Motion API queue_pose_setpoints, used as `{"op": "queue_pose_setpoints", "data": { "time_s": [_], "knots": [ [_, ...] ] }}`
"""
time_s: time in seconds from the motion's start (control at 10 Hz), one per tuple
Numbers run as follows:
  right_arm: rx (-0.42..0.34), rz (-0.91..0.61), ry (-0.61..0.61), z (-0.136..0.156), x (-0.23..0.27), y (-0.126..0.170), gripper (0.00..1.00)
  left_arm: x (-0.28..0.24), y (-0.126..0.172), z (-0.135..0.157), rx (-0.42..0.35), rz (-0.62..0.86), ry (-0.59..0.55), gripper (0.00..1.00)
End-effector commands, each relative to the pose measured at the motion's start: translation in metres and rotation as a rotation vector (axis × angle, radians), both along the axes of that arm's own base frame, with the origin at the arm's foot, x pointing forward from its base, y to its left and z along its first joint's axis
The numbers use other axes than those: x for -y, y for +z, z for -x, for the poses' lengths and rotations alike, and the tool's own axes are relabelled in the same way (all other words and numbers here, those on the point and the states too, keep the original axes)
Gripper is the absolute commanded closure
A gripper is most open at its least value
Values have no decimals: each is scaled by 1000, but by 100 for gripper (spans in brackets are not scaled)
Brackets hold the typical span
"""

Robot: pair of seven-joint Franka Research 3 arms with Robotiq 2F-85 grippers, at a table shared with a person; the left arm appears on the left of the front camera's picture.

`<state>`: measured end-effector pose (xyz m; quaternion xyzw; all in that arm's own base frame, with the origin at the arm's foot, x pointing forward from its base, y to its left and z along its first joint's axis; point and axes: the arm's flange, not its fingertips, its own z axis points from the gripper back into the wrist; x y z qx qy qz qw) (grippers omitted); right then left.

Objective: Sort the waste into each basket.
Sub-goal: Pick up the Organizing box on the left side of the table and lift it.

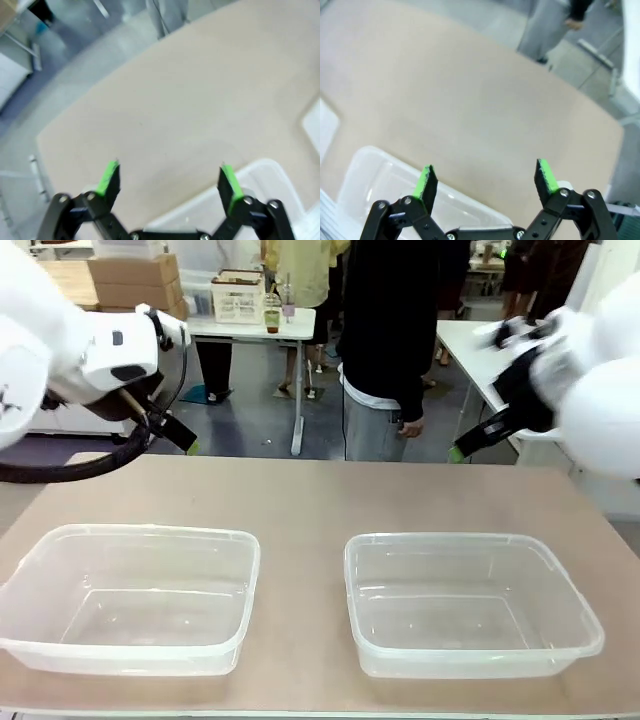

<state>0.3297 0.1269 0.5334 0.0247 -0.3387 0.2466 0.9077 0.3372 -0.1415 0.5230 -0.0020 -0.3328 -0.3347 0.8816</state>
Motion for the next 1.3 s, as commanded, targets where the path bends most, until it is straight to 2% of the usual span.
{"op": "queue_pose_setpoints", "data": {
  "time_s": [0.0,0.1,0.2,0.3,0.4,0.5,0.6,0.7,0.8,0.9,1.0,1.1,1.2],
  "knots": [
    [-69,15,44,-25,-13,-43,0,1,-33,-26,-35,37,25,0],
    [-69,15,44,-25,-13,-43,0,1,-33,-26,-35,37,25,0],
    [10,1,-5,12,3,9,0,-1,8,9,5,-1,0,0],
    [-100,-262,6,14,26,18,0,-18,14,6,-118,201,-94,0],
    [-217,-617,52,24,60,30,0,-43,21,4,-216,475,52,0],
    [-246,-931,1,28,100,35,0,-67,26,1,-456,724,270,0],
    [-254,-1185,-23,27,132,30,0,-92,24,0,-551,939,286,0],
    [-299,-1310,-64,25,154,21,0,-120,20,1,-571,1134,242,0],
    [-294,-1410,-67,23,168,12,0,-146,13,4,-559,1301,198,0],
    [-272,-1438,-95,22,173,8,0,-161,7,8,-516,1381,161,0],
    [-257,-1411,-154,21,176,4,0,-172,2,11,-429,1425,171,0],
    [-255,-1109,-21,27,183,21,0,-168,-1,10,-354,1339,237,0],
    [-255,-1109,-21,27,183,21,0,-180,20,7,-498,1187,123,0]
  ]
}}
